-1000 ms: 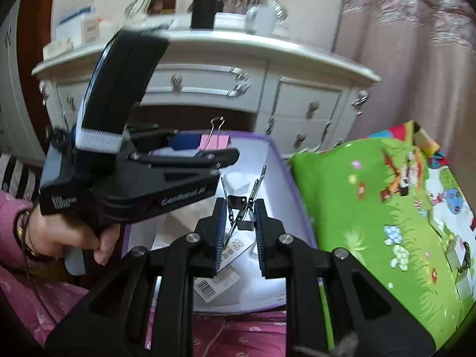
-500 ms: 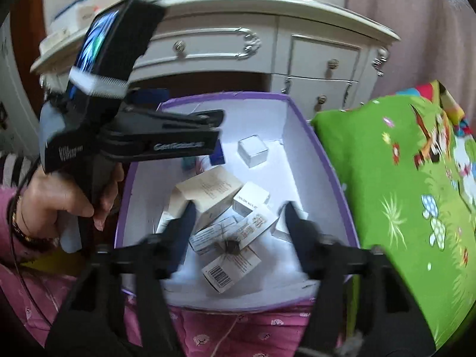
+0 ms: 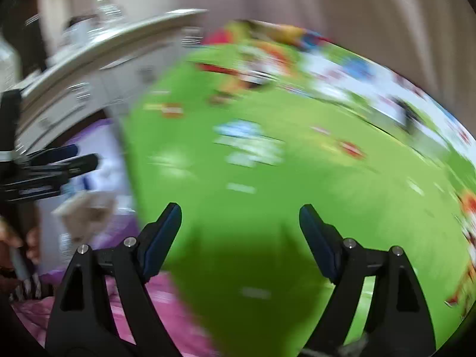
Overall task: Organize rigid objects
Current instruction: 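Grasp a white box with right tool while left tool grasps the pink-printed white box, then lift both held white boxes and carry them toward the bin, then open both tools to drop the white boxes into the bin, then grasp the black DORMI box with right tool while left tool grasps the white HOLDER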
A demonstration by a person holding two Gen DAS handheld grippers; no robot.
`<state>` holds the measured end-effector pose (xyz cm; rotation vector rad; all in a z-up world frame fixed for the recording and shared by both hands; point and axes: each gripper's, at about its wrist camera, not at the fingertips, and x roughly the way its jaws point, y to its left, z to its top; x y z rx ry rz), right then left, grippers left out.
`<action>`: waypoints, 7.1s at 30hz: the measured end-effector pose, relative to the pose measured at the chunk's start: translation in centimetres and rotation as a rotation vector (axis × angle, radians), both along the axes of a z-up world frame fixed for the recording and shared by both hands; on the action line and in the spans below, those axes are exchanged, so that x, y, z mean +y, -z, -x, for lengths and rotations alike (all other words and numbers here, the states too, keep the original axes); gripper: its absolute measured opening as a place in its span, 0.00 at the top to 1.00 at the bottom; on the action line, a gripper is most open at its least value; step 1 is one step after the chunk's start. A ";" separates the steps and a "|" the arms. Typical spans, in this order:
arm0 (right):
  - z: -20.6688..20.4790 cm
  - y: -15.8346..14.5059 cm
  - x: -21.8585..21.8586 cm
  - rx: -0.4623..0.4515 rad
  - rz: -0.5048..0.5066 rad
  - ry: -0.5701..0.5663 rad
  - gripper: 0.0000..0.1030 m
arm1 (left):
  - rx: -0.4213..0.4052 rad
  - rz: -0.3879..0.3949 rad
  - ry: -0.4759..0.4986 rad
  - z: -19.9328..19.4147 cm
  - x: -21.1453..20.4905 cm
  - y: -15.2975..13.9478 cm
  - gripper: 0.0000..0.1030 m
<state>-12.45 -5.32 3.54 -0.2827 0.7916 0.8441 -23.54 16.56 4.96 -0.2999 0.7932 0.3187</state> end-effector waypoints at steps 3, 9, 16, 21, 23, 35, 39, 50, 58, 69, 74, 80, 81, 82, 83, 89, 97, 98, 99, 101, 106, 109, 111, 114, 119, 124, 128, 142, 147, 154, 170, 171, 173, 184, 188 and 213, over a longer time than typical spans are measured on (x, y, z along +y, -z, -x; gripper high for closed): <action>-5.1 1.2 -5.6 0.055 0.016 0.179 0.19 | 0.039 -0.001 0.149 -6.8 -3.1 1.2 0.11; -13.3 3.4 -12.2 0.110 0.050 0.416 0.19 | 0.058 0.045 0.263 -18.0 -6.8 3.5 0.11; -23.0 4.2 -11.8 0.073 0.137 0.326 0.11 | 0.083 -0.019 0.309 -21.9 -8.8 4.2 0.02; -29.8 4.6 -10.6 0.048 0.215 0.153 0.00 | 0.059 0.019 0.316 -21.8 -8.5 4.2 0.00; -31.8 4.9 -9.7 0.073 0.209 0.068 0.00 | 0.057 0.022 0.313 -21.7 -8.5 4.2 0.00; -29.1 4.0 -9.2 -0.001 0.169 -0.062 0.61 | 0.161 -0.080 0.380 -24.8 -12.1 4.8 0.00; -24.4 4.0 -13.6 -0.011 0.141 0.054 0.62 | 0.169 -0.044 0.447 -30.3 -15.1 4.4 0.00; -21.2 4.3 -16.4 0.023 0.082 0.212 0.61 | 0.159 -0.110 0.288 -43.8 -17.2 4.7 0.35; -21.0 4.3 -16.7 0.024 0.081 0.216 0.61 | 0.085 -0.093 0.393 -26.3 -17.1 4.3 0.36; -20.9 4.3 -16.7 0.030 0.081 0.236 0.61 | 0.084 -0.114 0.332 -20.4 -15.1 4.3 0.35; -17.0 3.8 -16.8 0.081 0.059 0.348 0.61 | 0.079 -0.114 0.351 -20.1 -15.0 4.4 0.35; -7.0 3.4 -16.0 0.074 0.010 0.354 0.61 | 0.079 -0.122 0.348 -20.0 -15.2 4.4 0.35; -5.7 3.3 -15.8 0.071 0.017 0.342 0.61 | 0.080 -0.122 0.347 -20.0 -15.2 4.4 0.35; -4.7 3.3 -15.7 0.068 0.023 0.330 0.61 | 0.080 -0.122 0.347 -20.0 -15.2 4.4 0.35; -3.8 3.2 -15.6 0.062 0.037 0.326 0.61 | 0.080 -0.123 0.347 -20.0 -15.2 4.4 0.35; -1.9 3.2 -15.6 0.057 0.057 0.326 0.61 | 0.068 -0.120 0.323 -18.7 -15.2 4.0 0.36; 1.9 -2.7 -18.5 -0.173 -0.222 0.406 0.61 | -0.204 -0.160 0.295 -10.6 -17.0 -2.8 0.36; 2.7 -3.6 -18.8 -0.219 -0.255 0.419 0.61 | -0.270 -0.177 0.281 -9.2 -17.3 -4.4 0.36; 3.9 -5.1 -19.3 -0.299 -0.301 0.438 0.61 | -0.316 -0.186 0.277 -8.3 -17.5 -5.5 0.36; 5.6 -7.2 -19.7 -0.412 -0.351 0.457 0.61 | -0.405 -0.215 0.270 -6.5 -18.2 -7.9 0.36; 8.7 -11.4 -19.8 -0.605 -0.397 0.502 0.61 | -0.546 -0.251 0.280 -3.4 -19.4 -12.0 0.35; 10.5 -13.3 -19.6 -0.691 -0.409 0.496 0.61 | -0.598 -0.271 0.296 -1.9 -20.0 -13.8 0.35; 11.3 -14.4 -19.5 -0.730 -0.410 0.482 0.61 | -0.621 -0.283 0.302 -1.2 -20.3 -14.5 0.35; 12.4 -15.0 -19.0 -0.760 -0.423 0.476 0.61 | -0.656 -0.304 0.303 0.0 -20.5 -15.4 0.35; 13.4 -15.8 -19.1 -0.796 -0.434 0.466 0.61 | -0.680 -0.343 0.299 1.2 -20.5 -15.9 0.35; 13.9 -16.1 -18.6 -0.799 -0.432 0.436 0.61 | -0.690 -0.334 0.279 2.5 -19.5 -15.9 0.35; 14.2 -16.3 -17.8 -0.794 -0.429 0.403 0.61 | -0.678 -0.326 0.258 3.1 -18.3 -15.7 0.35; 15.9 -16.2 -10.2 -0.716 -0.425 0.098 0.61 | -0.527 -0.284 0.125 6.3 -11.5 -13.0 0.35; 16.7 -15.3 -6.6 -0.658 -0.414 -0.027 0.61 | -0.489 -0.269 0.027 8.3 -7.9 -11.8 0.35; 17.6 -14.4 -2.1 -0.618 -0.376 -0.177 0.61 | -0.440 -0.248 -0.116 11.0 -3.3 -10.2 0.35; 18.5 -10.3 7.4 -0.418 -0.190 -0.459 0.61 | -0.245 -0.086 -0.311 13.8 4.4 -4.0 0.35; 18.5 -10.1 8.0 -0.401 -0.173 -0.471 0.61 | -0.236 -0.082 -0.320 14.1 4.6 -3.6 0.35; 18.4 -9.1 9.0 -0.370 -0.136 -0.489 0.61 | -0.204 -0.066 -0.344 14.4 5.3 -2.6 0.35; 19.2 -2.6 13.3 -0.192 0.054 -0.600 0.61 | -0.015 0.060 -0.435 15.6 9.3 2.1 0.35; 19.5 -0.8 14.2 -0.155 0.111 -0.649 0.47 | 0.071 0.036 -0.470 15.3 9.4 3.2 0.27; -15.3 2.8 -9.9 0.140 0.023 0.250 0.12 | 0.165 -0.121 0.614 -32.4 -1.6 2.2 0.00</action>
